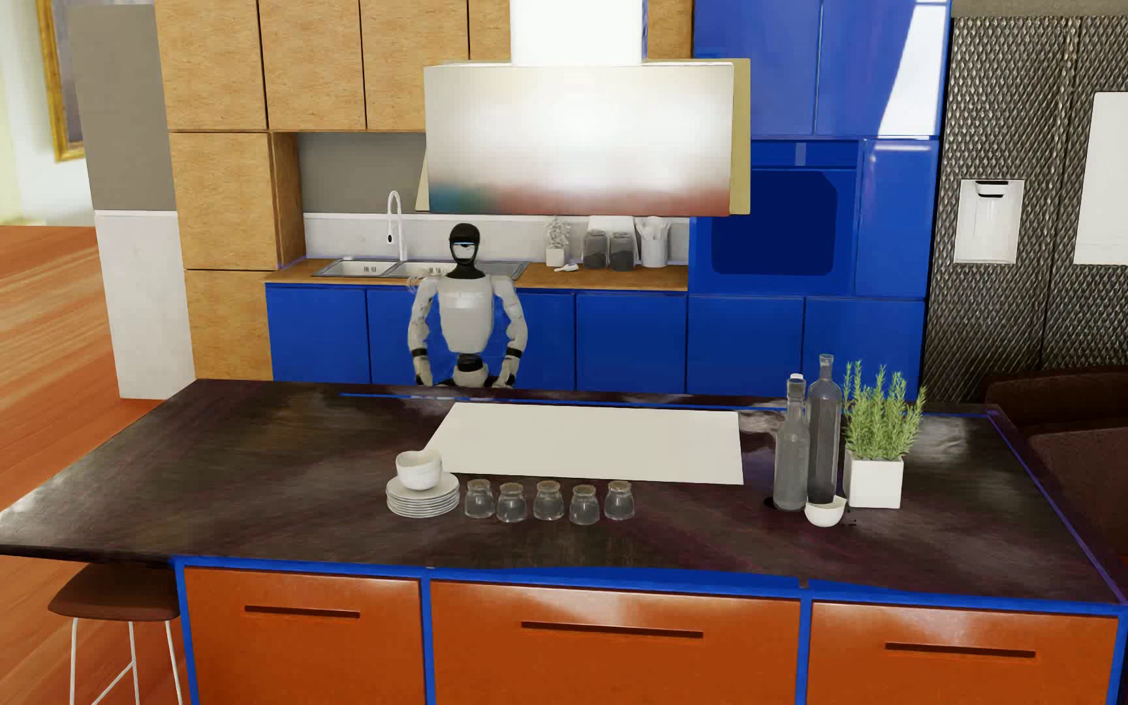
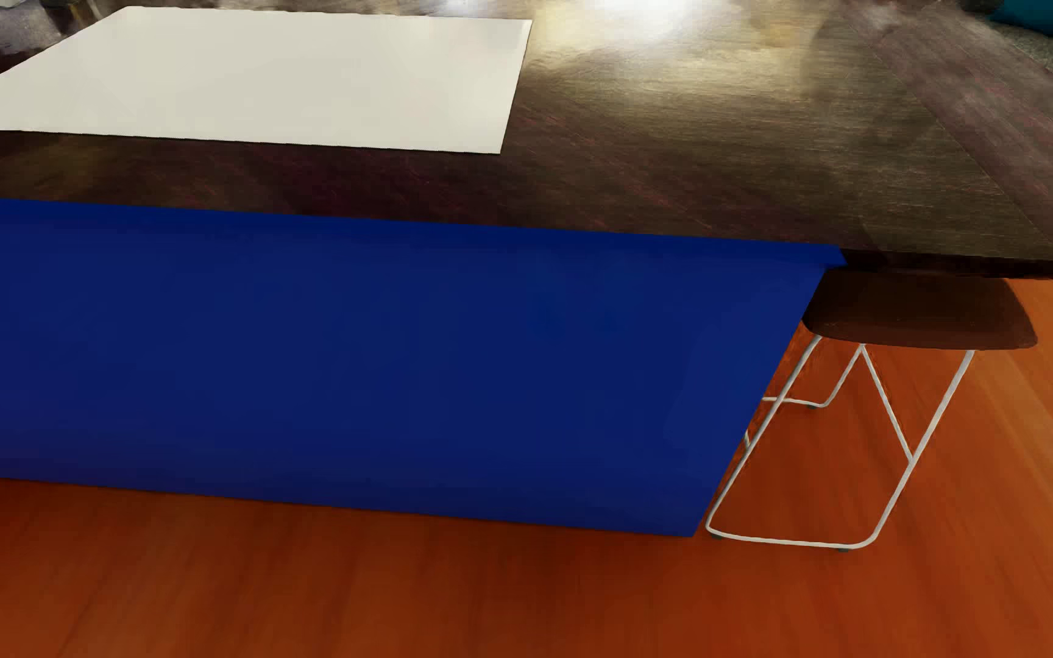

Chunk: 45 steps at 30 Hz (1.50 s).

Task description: Reach out

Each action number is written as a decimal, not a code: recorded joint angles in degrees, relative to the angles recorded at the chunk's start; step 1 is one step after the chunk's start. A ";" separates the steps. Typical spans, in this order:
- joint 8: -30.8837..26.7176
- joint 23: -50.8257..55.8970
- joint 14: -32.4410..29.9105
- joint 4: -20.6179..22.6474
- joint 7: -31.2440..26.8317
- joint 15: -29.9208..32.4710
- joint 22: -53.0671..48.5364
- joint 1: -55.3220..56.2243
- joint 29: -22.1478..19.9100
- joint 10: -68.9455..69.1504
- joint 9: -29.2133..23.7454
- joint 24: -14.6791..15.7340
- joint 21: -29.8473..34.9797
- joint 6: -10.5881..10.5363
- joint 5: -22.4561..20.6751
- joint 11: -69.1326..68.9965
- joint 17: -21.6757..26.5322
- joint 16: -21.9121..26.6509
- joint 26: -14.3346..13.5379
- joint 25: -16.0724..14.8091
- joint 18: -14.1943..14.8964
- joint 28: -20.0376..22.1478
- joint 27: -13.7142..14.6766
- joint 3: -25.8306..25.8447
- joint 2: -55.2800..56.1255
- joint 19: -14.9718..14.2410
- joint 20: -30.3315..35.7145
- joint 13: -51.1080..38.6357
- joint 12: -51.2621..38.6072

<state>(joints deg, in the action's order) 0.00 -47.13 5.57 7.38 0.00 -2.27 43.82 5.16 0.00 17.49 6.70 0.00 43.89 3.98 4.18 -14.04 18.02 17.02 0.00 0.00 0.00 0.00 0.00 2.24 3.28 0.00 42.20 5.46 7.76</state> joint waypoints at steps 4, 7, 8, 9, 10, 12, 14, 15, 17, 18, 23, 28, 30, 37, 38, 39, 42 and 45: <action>0.00 -0.61 -0.17 0.16 0.00 0.88 2.02 1.36 0.00 0.58 -0.47 0.00 1.48 0.12 0.20 0.01 -0.52 0.41 0.00 0.00 0.00 0.00 0.00 -1.52 1.28 0.00 0.75 -2.06 -0.02; 0.00 -2.47 -2.96 -0.05 0.00 0.36 4.49 0.95 0.00 -1.77 -0.83 0.00 9.02 0.48 0.33 0.87 -0.71 1.18 0.00 0.00 0.00 0.00 0.00 -2.39 0.96 0.00 3.76 -5.23 -0.72; 0.00 -7.49 -4.30 -0.07 0.00 0.43 5.76 0.63 0.00 -3.05 -1.27 0.00 13.51 0.60 0.30 0.83 -1.01 1.23 0.00 0.00 0.00 0.00 0.00 -3.53 1.14 0.00 5.87 -9.78 -2.12; 0.00 -12.05 -5.52 -0.15 0.00 0.59 6.37 0.21 0.00 -4.18 -2.00 0.00 13.64 0.47 0.23 0.69 -1.04 1.23 0.00 0.00 0.00 0.00 0.00 -4.79 1.26 0.00 8.09 -15.79 -3.59; 0.00 -13.00 -6.43 -0.30 0.00 0.66 6.20 0.12 0.00 -4.67 -2.67 0.00 9.52 0.43 0.14 0.63 -0.34 1.52 0.00 0.00 0.00 0.00 0.00 -5.86 1.38 0.00 10.00 -22.61 -4.94; 0.00 -12.06 -8.71 -0.12 0.00 0.10 4.92 0.70 0.00 -5.44 -2.38 0.00 2.09 1.67 0.25 0.70 1.69 2.94 0.00 0.00 0.00 0.00 0.00 -7.93 2.10 0.00 11.60 -38.55 -6.47; 0.00 -16.23 -11.84 -0.20 0.00 0.11 2.90 -0.93 0.00 -7.75 -3.81 0.00 -5.91 4.16 0.12 0.54 2.22 5.70 0.00 0.00 0.00 0.00 0.00 -9.72 1.16 0.00 9.24 -57.03 -7.03; 0.00 -16.64 -12.06 -0.12 0.00 0.33 2.72 -0.85 0.00 -8.02 -3.80 0.00 -8.44 5.34 0.14 0.59 4.30 6.42 0.00 0.00 0.00 0.00 0.00 -10.79 1.32 0.00 8.36 -64.42 -7.78; 0.00 -18.01 -10.94 -0.15 0.00 1.68 3.02 -0.60 0.00 -8.04 -3.43 0.00 -11.37 7.52 -0.09 0.85 8.77 7.71 0.00 0.00 0.00 0.00 0.00 -11.01 1.47 0.00 6.92 -76.54 -8.85; 0.00 -18.78 -9.99 -0.22 0.00 2.41 3.11 -0.54 0.00 -7.86 -3.28 0.00 -11.00 8.59 -0.19 0.95 11.08 8.40 0.00 0.00 0.00 0.00 0.00 -10.61 1.43 0.00 5.97 -81.44 -9.08; 0.00 -20.86 -9.80 -0.31 0.00 1.33 4.97 -1.24 0.00 -8.02 -2.82 0.00 -3.27 12.48 -0.32 1.17 16.01 11.43 0.00 0.00 0.00 0.00 0.00 -12.08 0.67 0.00 7.30 -95.25 -9.57; 0.00 -24.70 -11.77 -0.38 0.00 -0.84 7.73 -1.72 0.00 -8.19 -2.87 0.00 2.08 12.76 -0.38 1.14 12.53 10.90 0.00 0.00 0.00 0.00 0.00 -14.84 0.09 0.00 8.84 -92.99 -9.60; 0.00 -24.41 -11.31 -0.44 0.00 -0.88 6.74 -1.72 0.00 -8.03 -2.89 0.00 1.71 12.65 -0.46 1.23 12.03 10.72 0.00 0.00 0.00 0.00 0.00 -14.88 -0.09 0.00 8.39 -93.65 -9.18; 0.00 -24.17 -11.45 -0.22 0.00 -1.03 5.48 -1.78 0.00 -8.40 -2.97 0.00 0.04 12.26 -0.20 1.43 11.79 10.15 0.00 0.00 0.00 0.00 0.00 -15.61 -0.18 0.00 7.45 -94.23 -8.94; 0.00 -24.28 -11.54 -0.20 0.00 -0.97 5.45 -1.80 0.00 -8.50 -2.96 0.00 0.21 12.25 -0.19 1.43 11.93 10.23 0.00 0.00 0.00 0.00 0.00 -15.52 -0.16 0.00 7.44 -94.16 -8.96; 0.00 -24.36 -11.63 -0.18 0.00 -0.96 5.39 -1.84 0.00 -8.61 -2.93 0.00 0.73 12.25 -0.18 1.46 12.04 10.38 0.00 0.00 0.00 0.00 0.00 -15.43 -0.18 0.00 7.52 -94.05 -8.97; 0.00 -24.53 -12.02 -0.20 0.00 -1.14 5.57 -1.97 0.00 -8.83 -2.88 0.00 1.99 12.18 -0.25 1.41 11.99 10.78 0.00 0.00 0.00 0.00 0.00 -15.37 -0.18 0.00 7.48 -93.53 -8.91; 0.00 -24.48 -11.73 -0.21 0.00 -1.31 6.20 -2.04 0.00 -8.50 -2.87 0.00 1.67 12.20 -0.29 1.25 11.82 10.99 0.00 0.00 0.00 0.00 0.00 -15.58 -0.26 0.00 7.36 -93.57 -9.10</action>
<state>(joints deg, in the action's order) 0.00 -71.61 -6.16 7.17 0.00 -3.58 50.01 3.12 0.00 8.98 3.83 0.00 45.56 16.18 3.89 -12.79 29.84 28.02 0.00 0.00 0.00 0.00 0.00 -13.33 3.02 0.00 49.56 -88.10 -1.34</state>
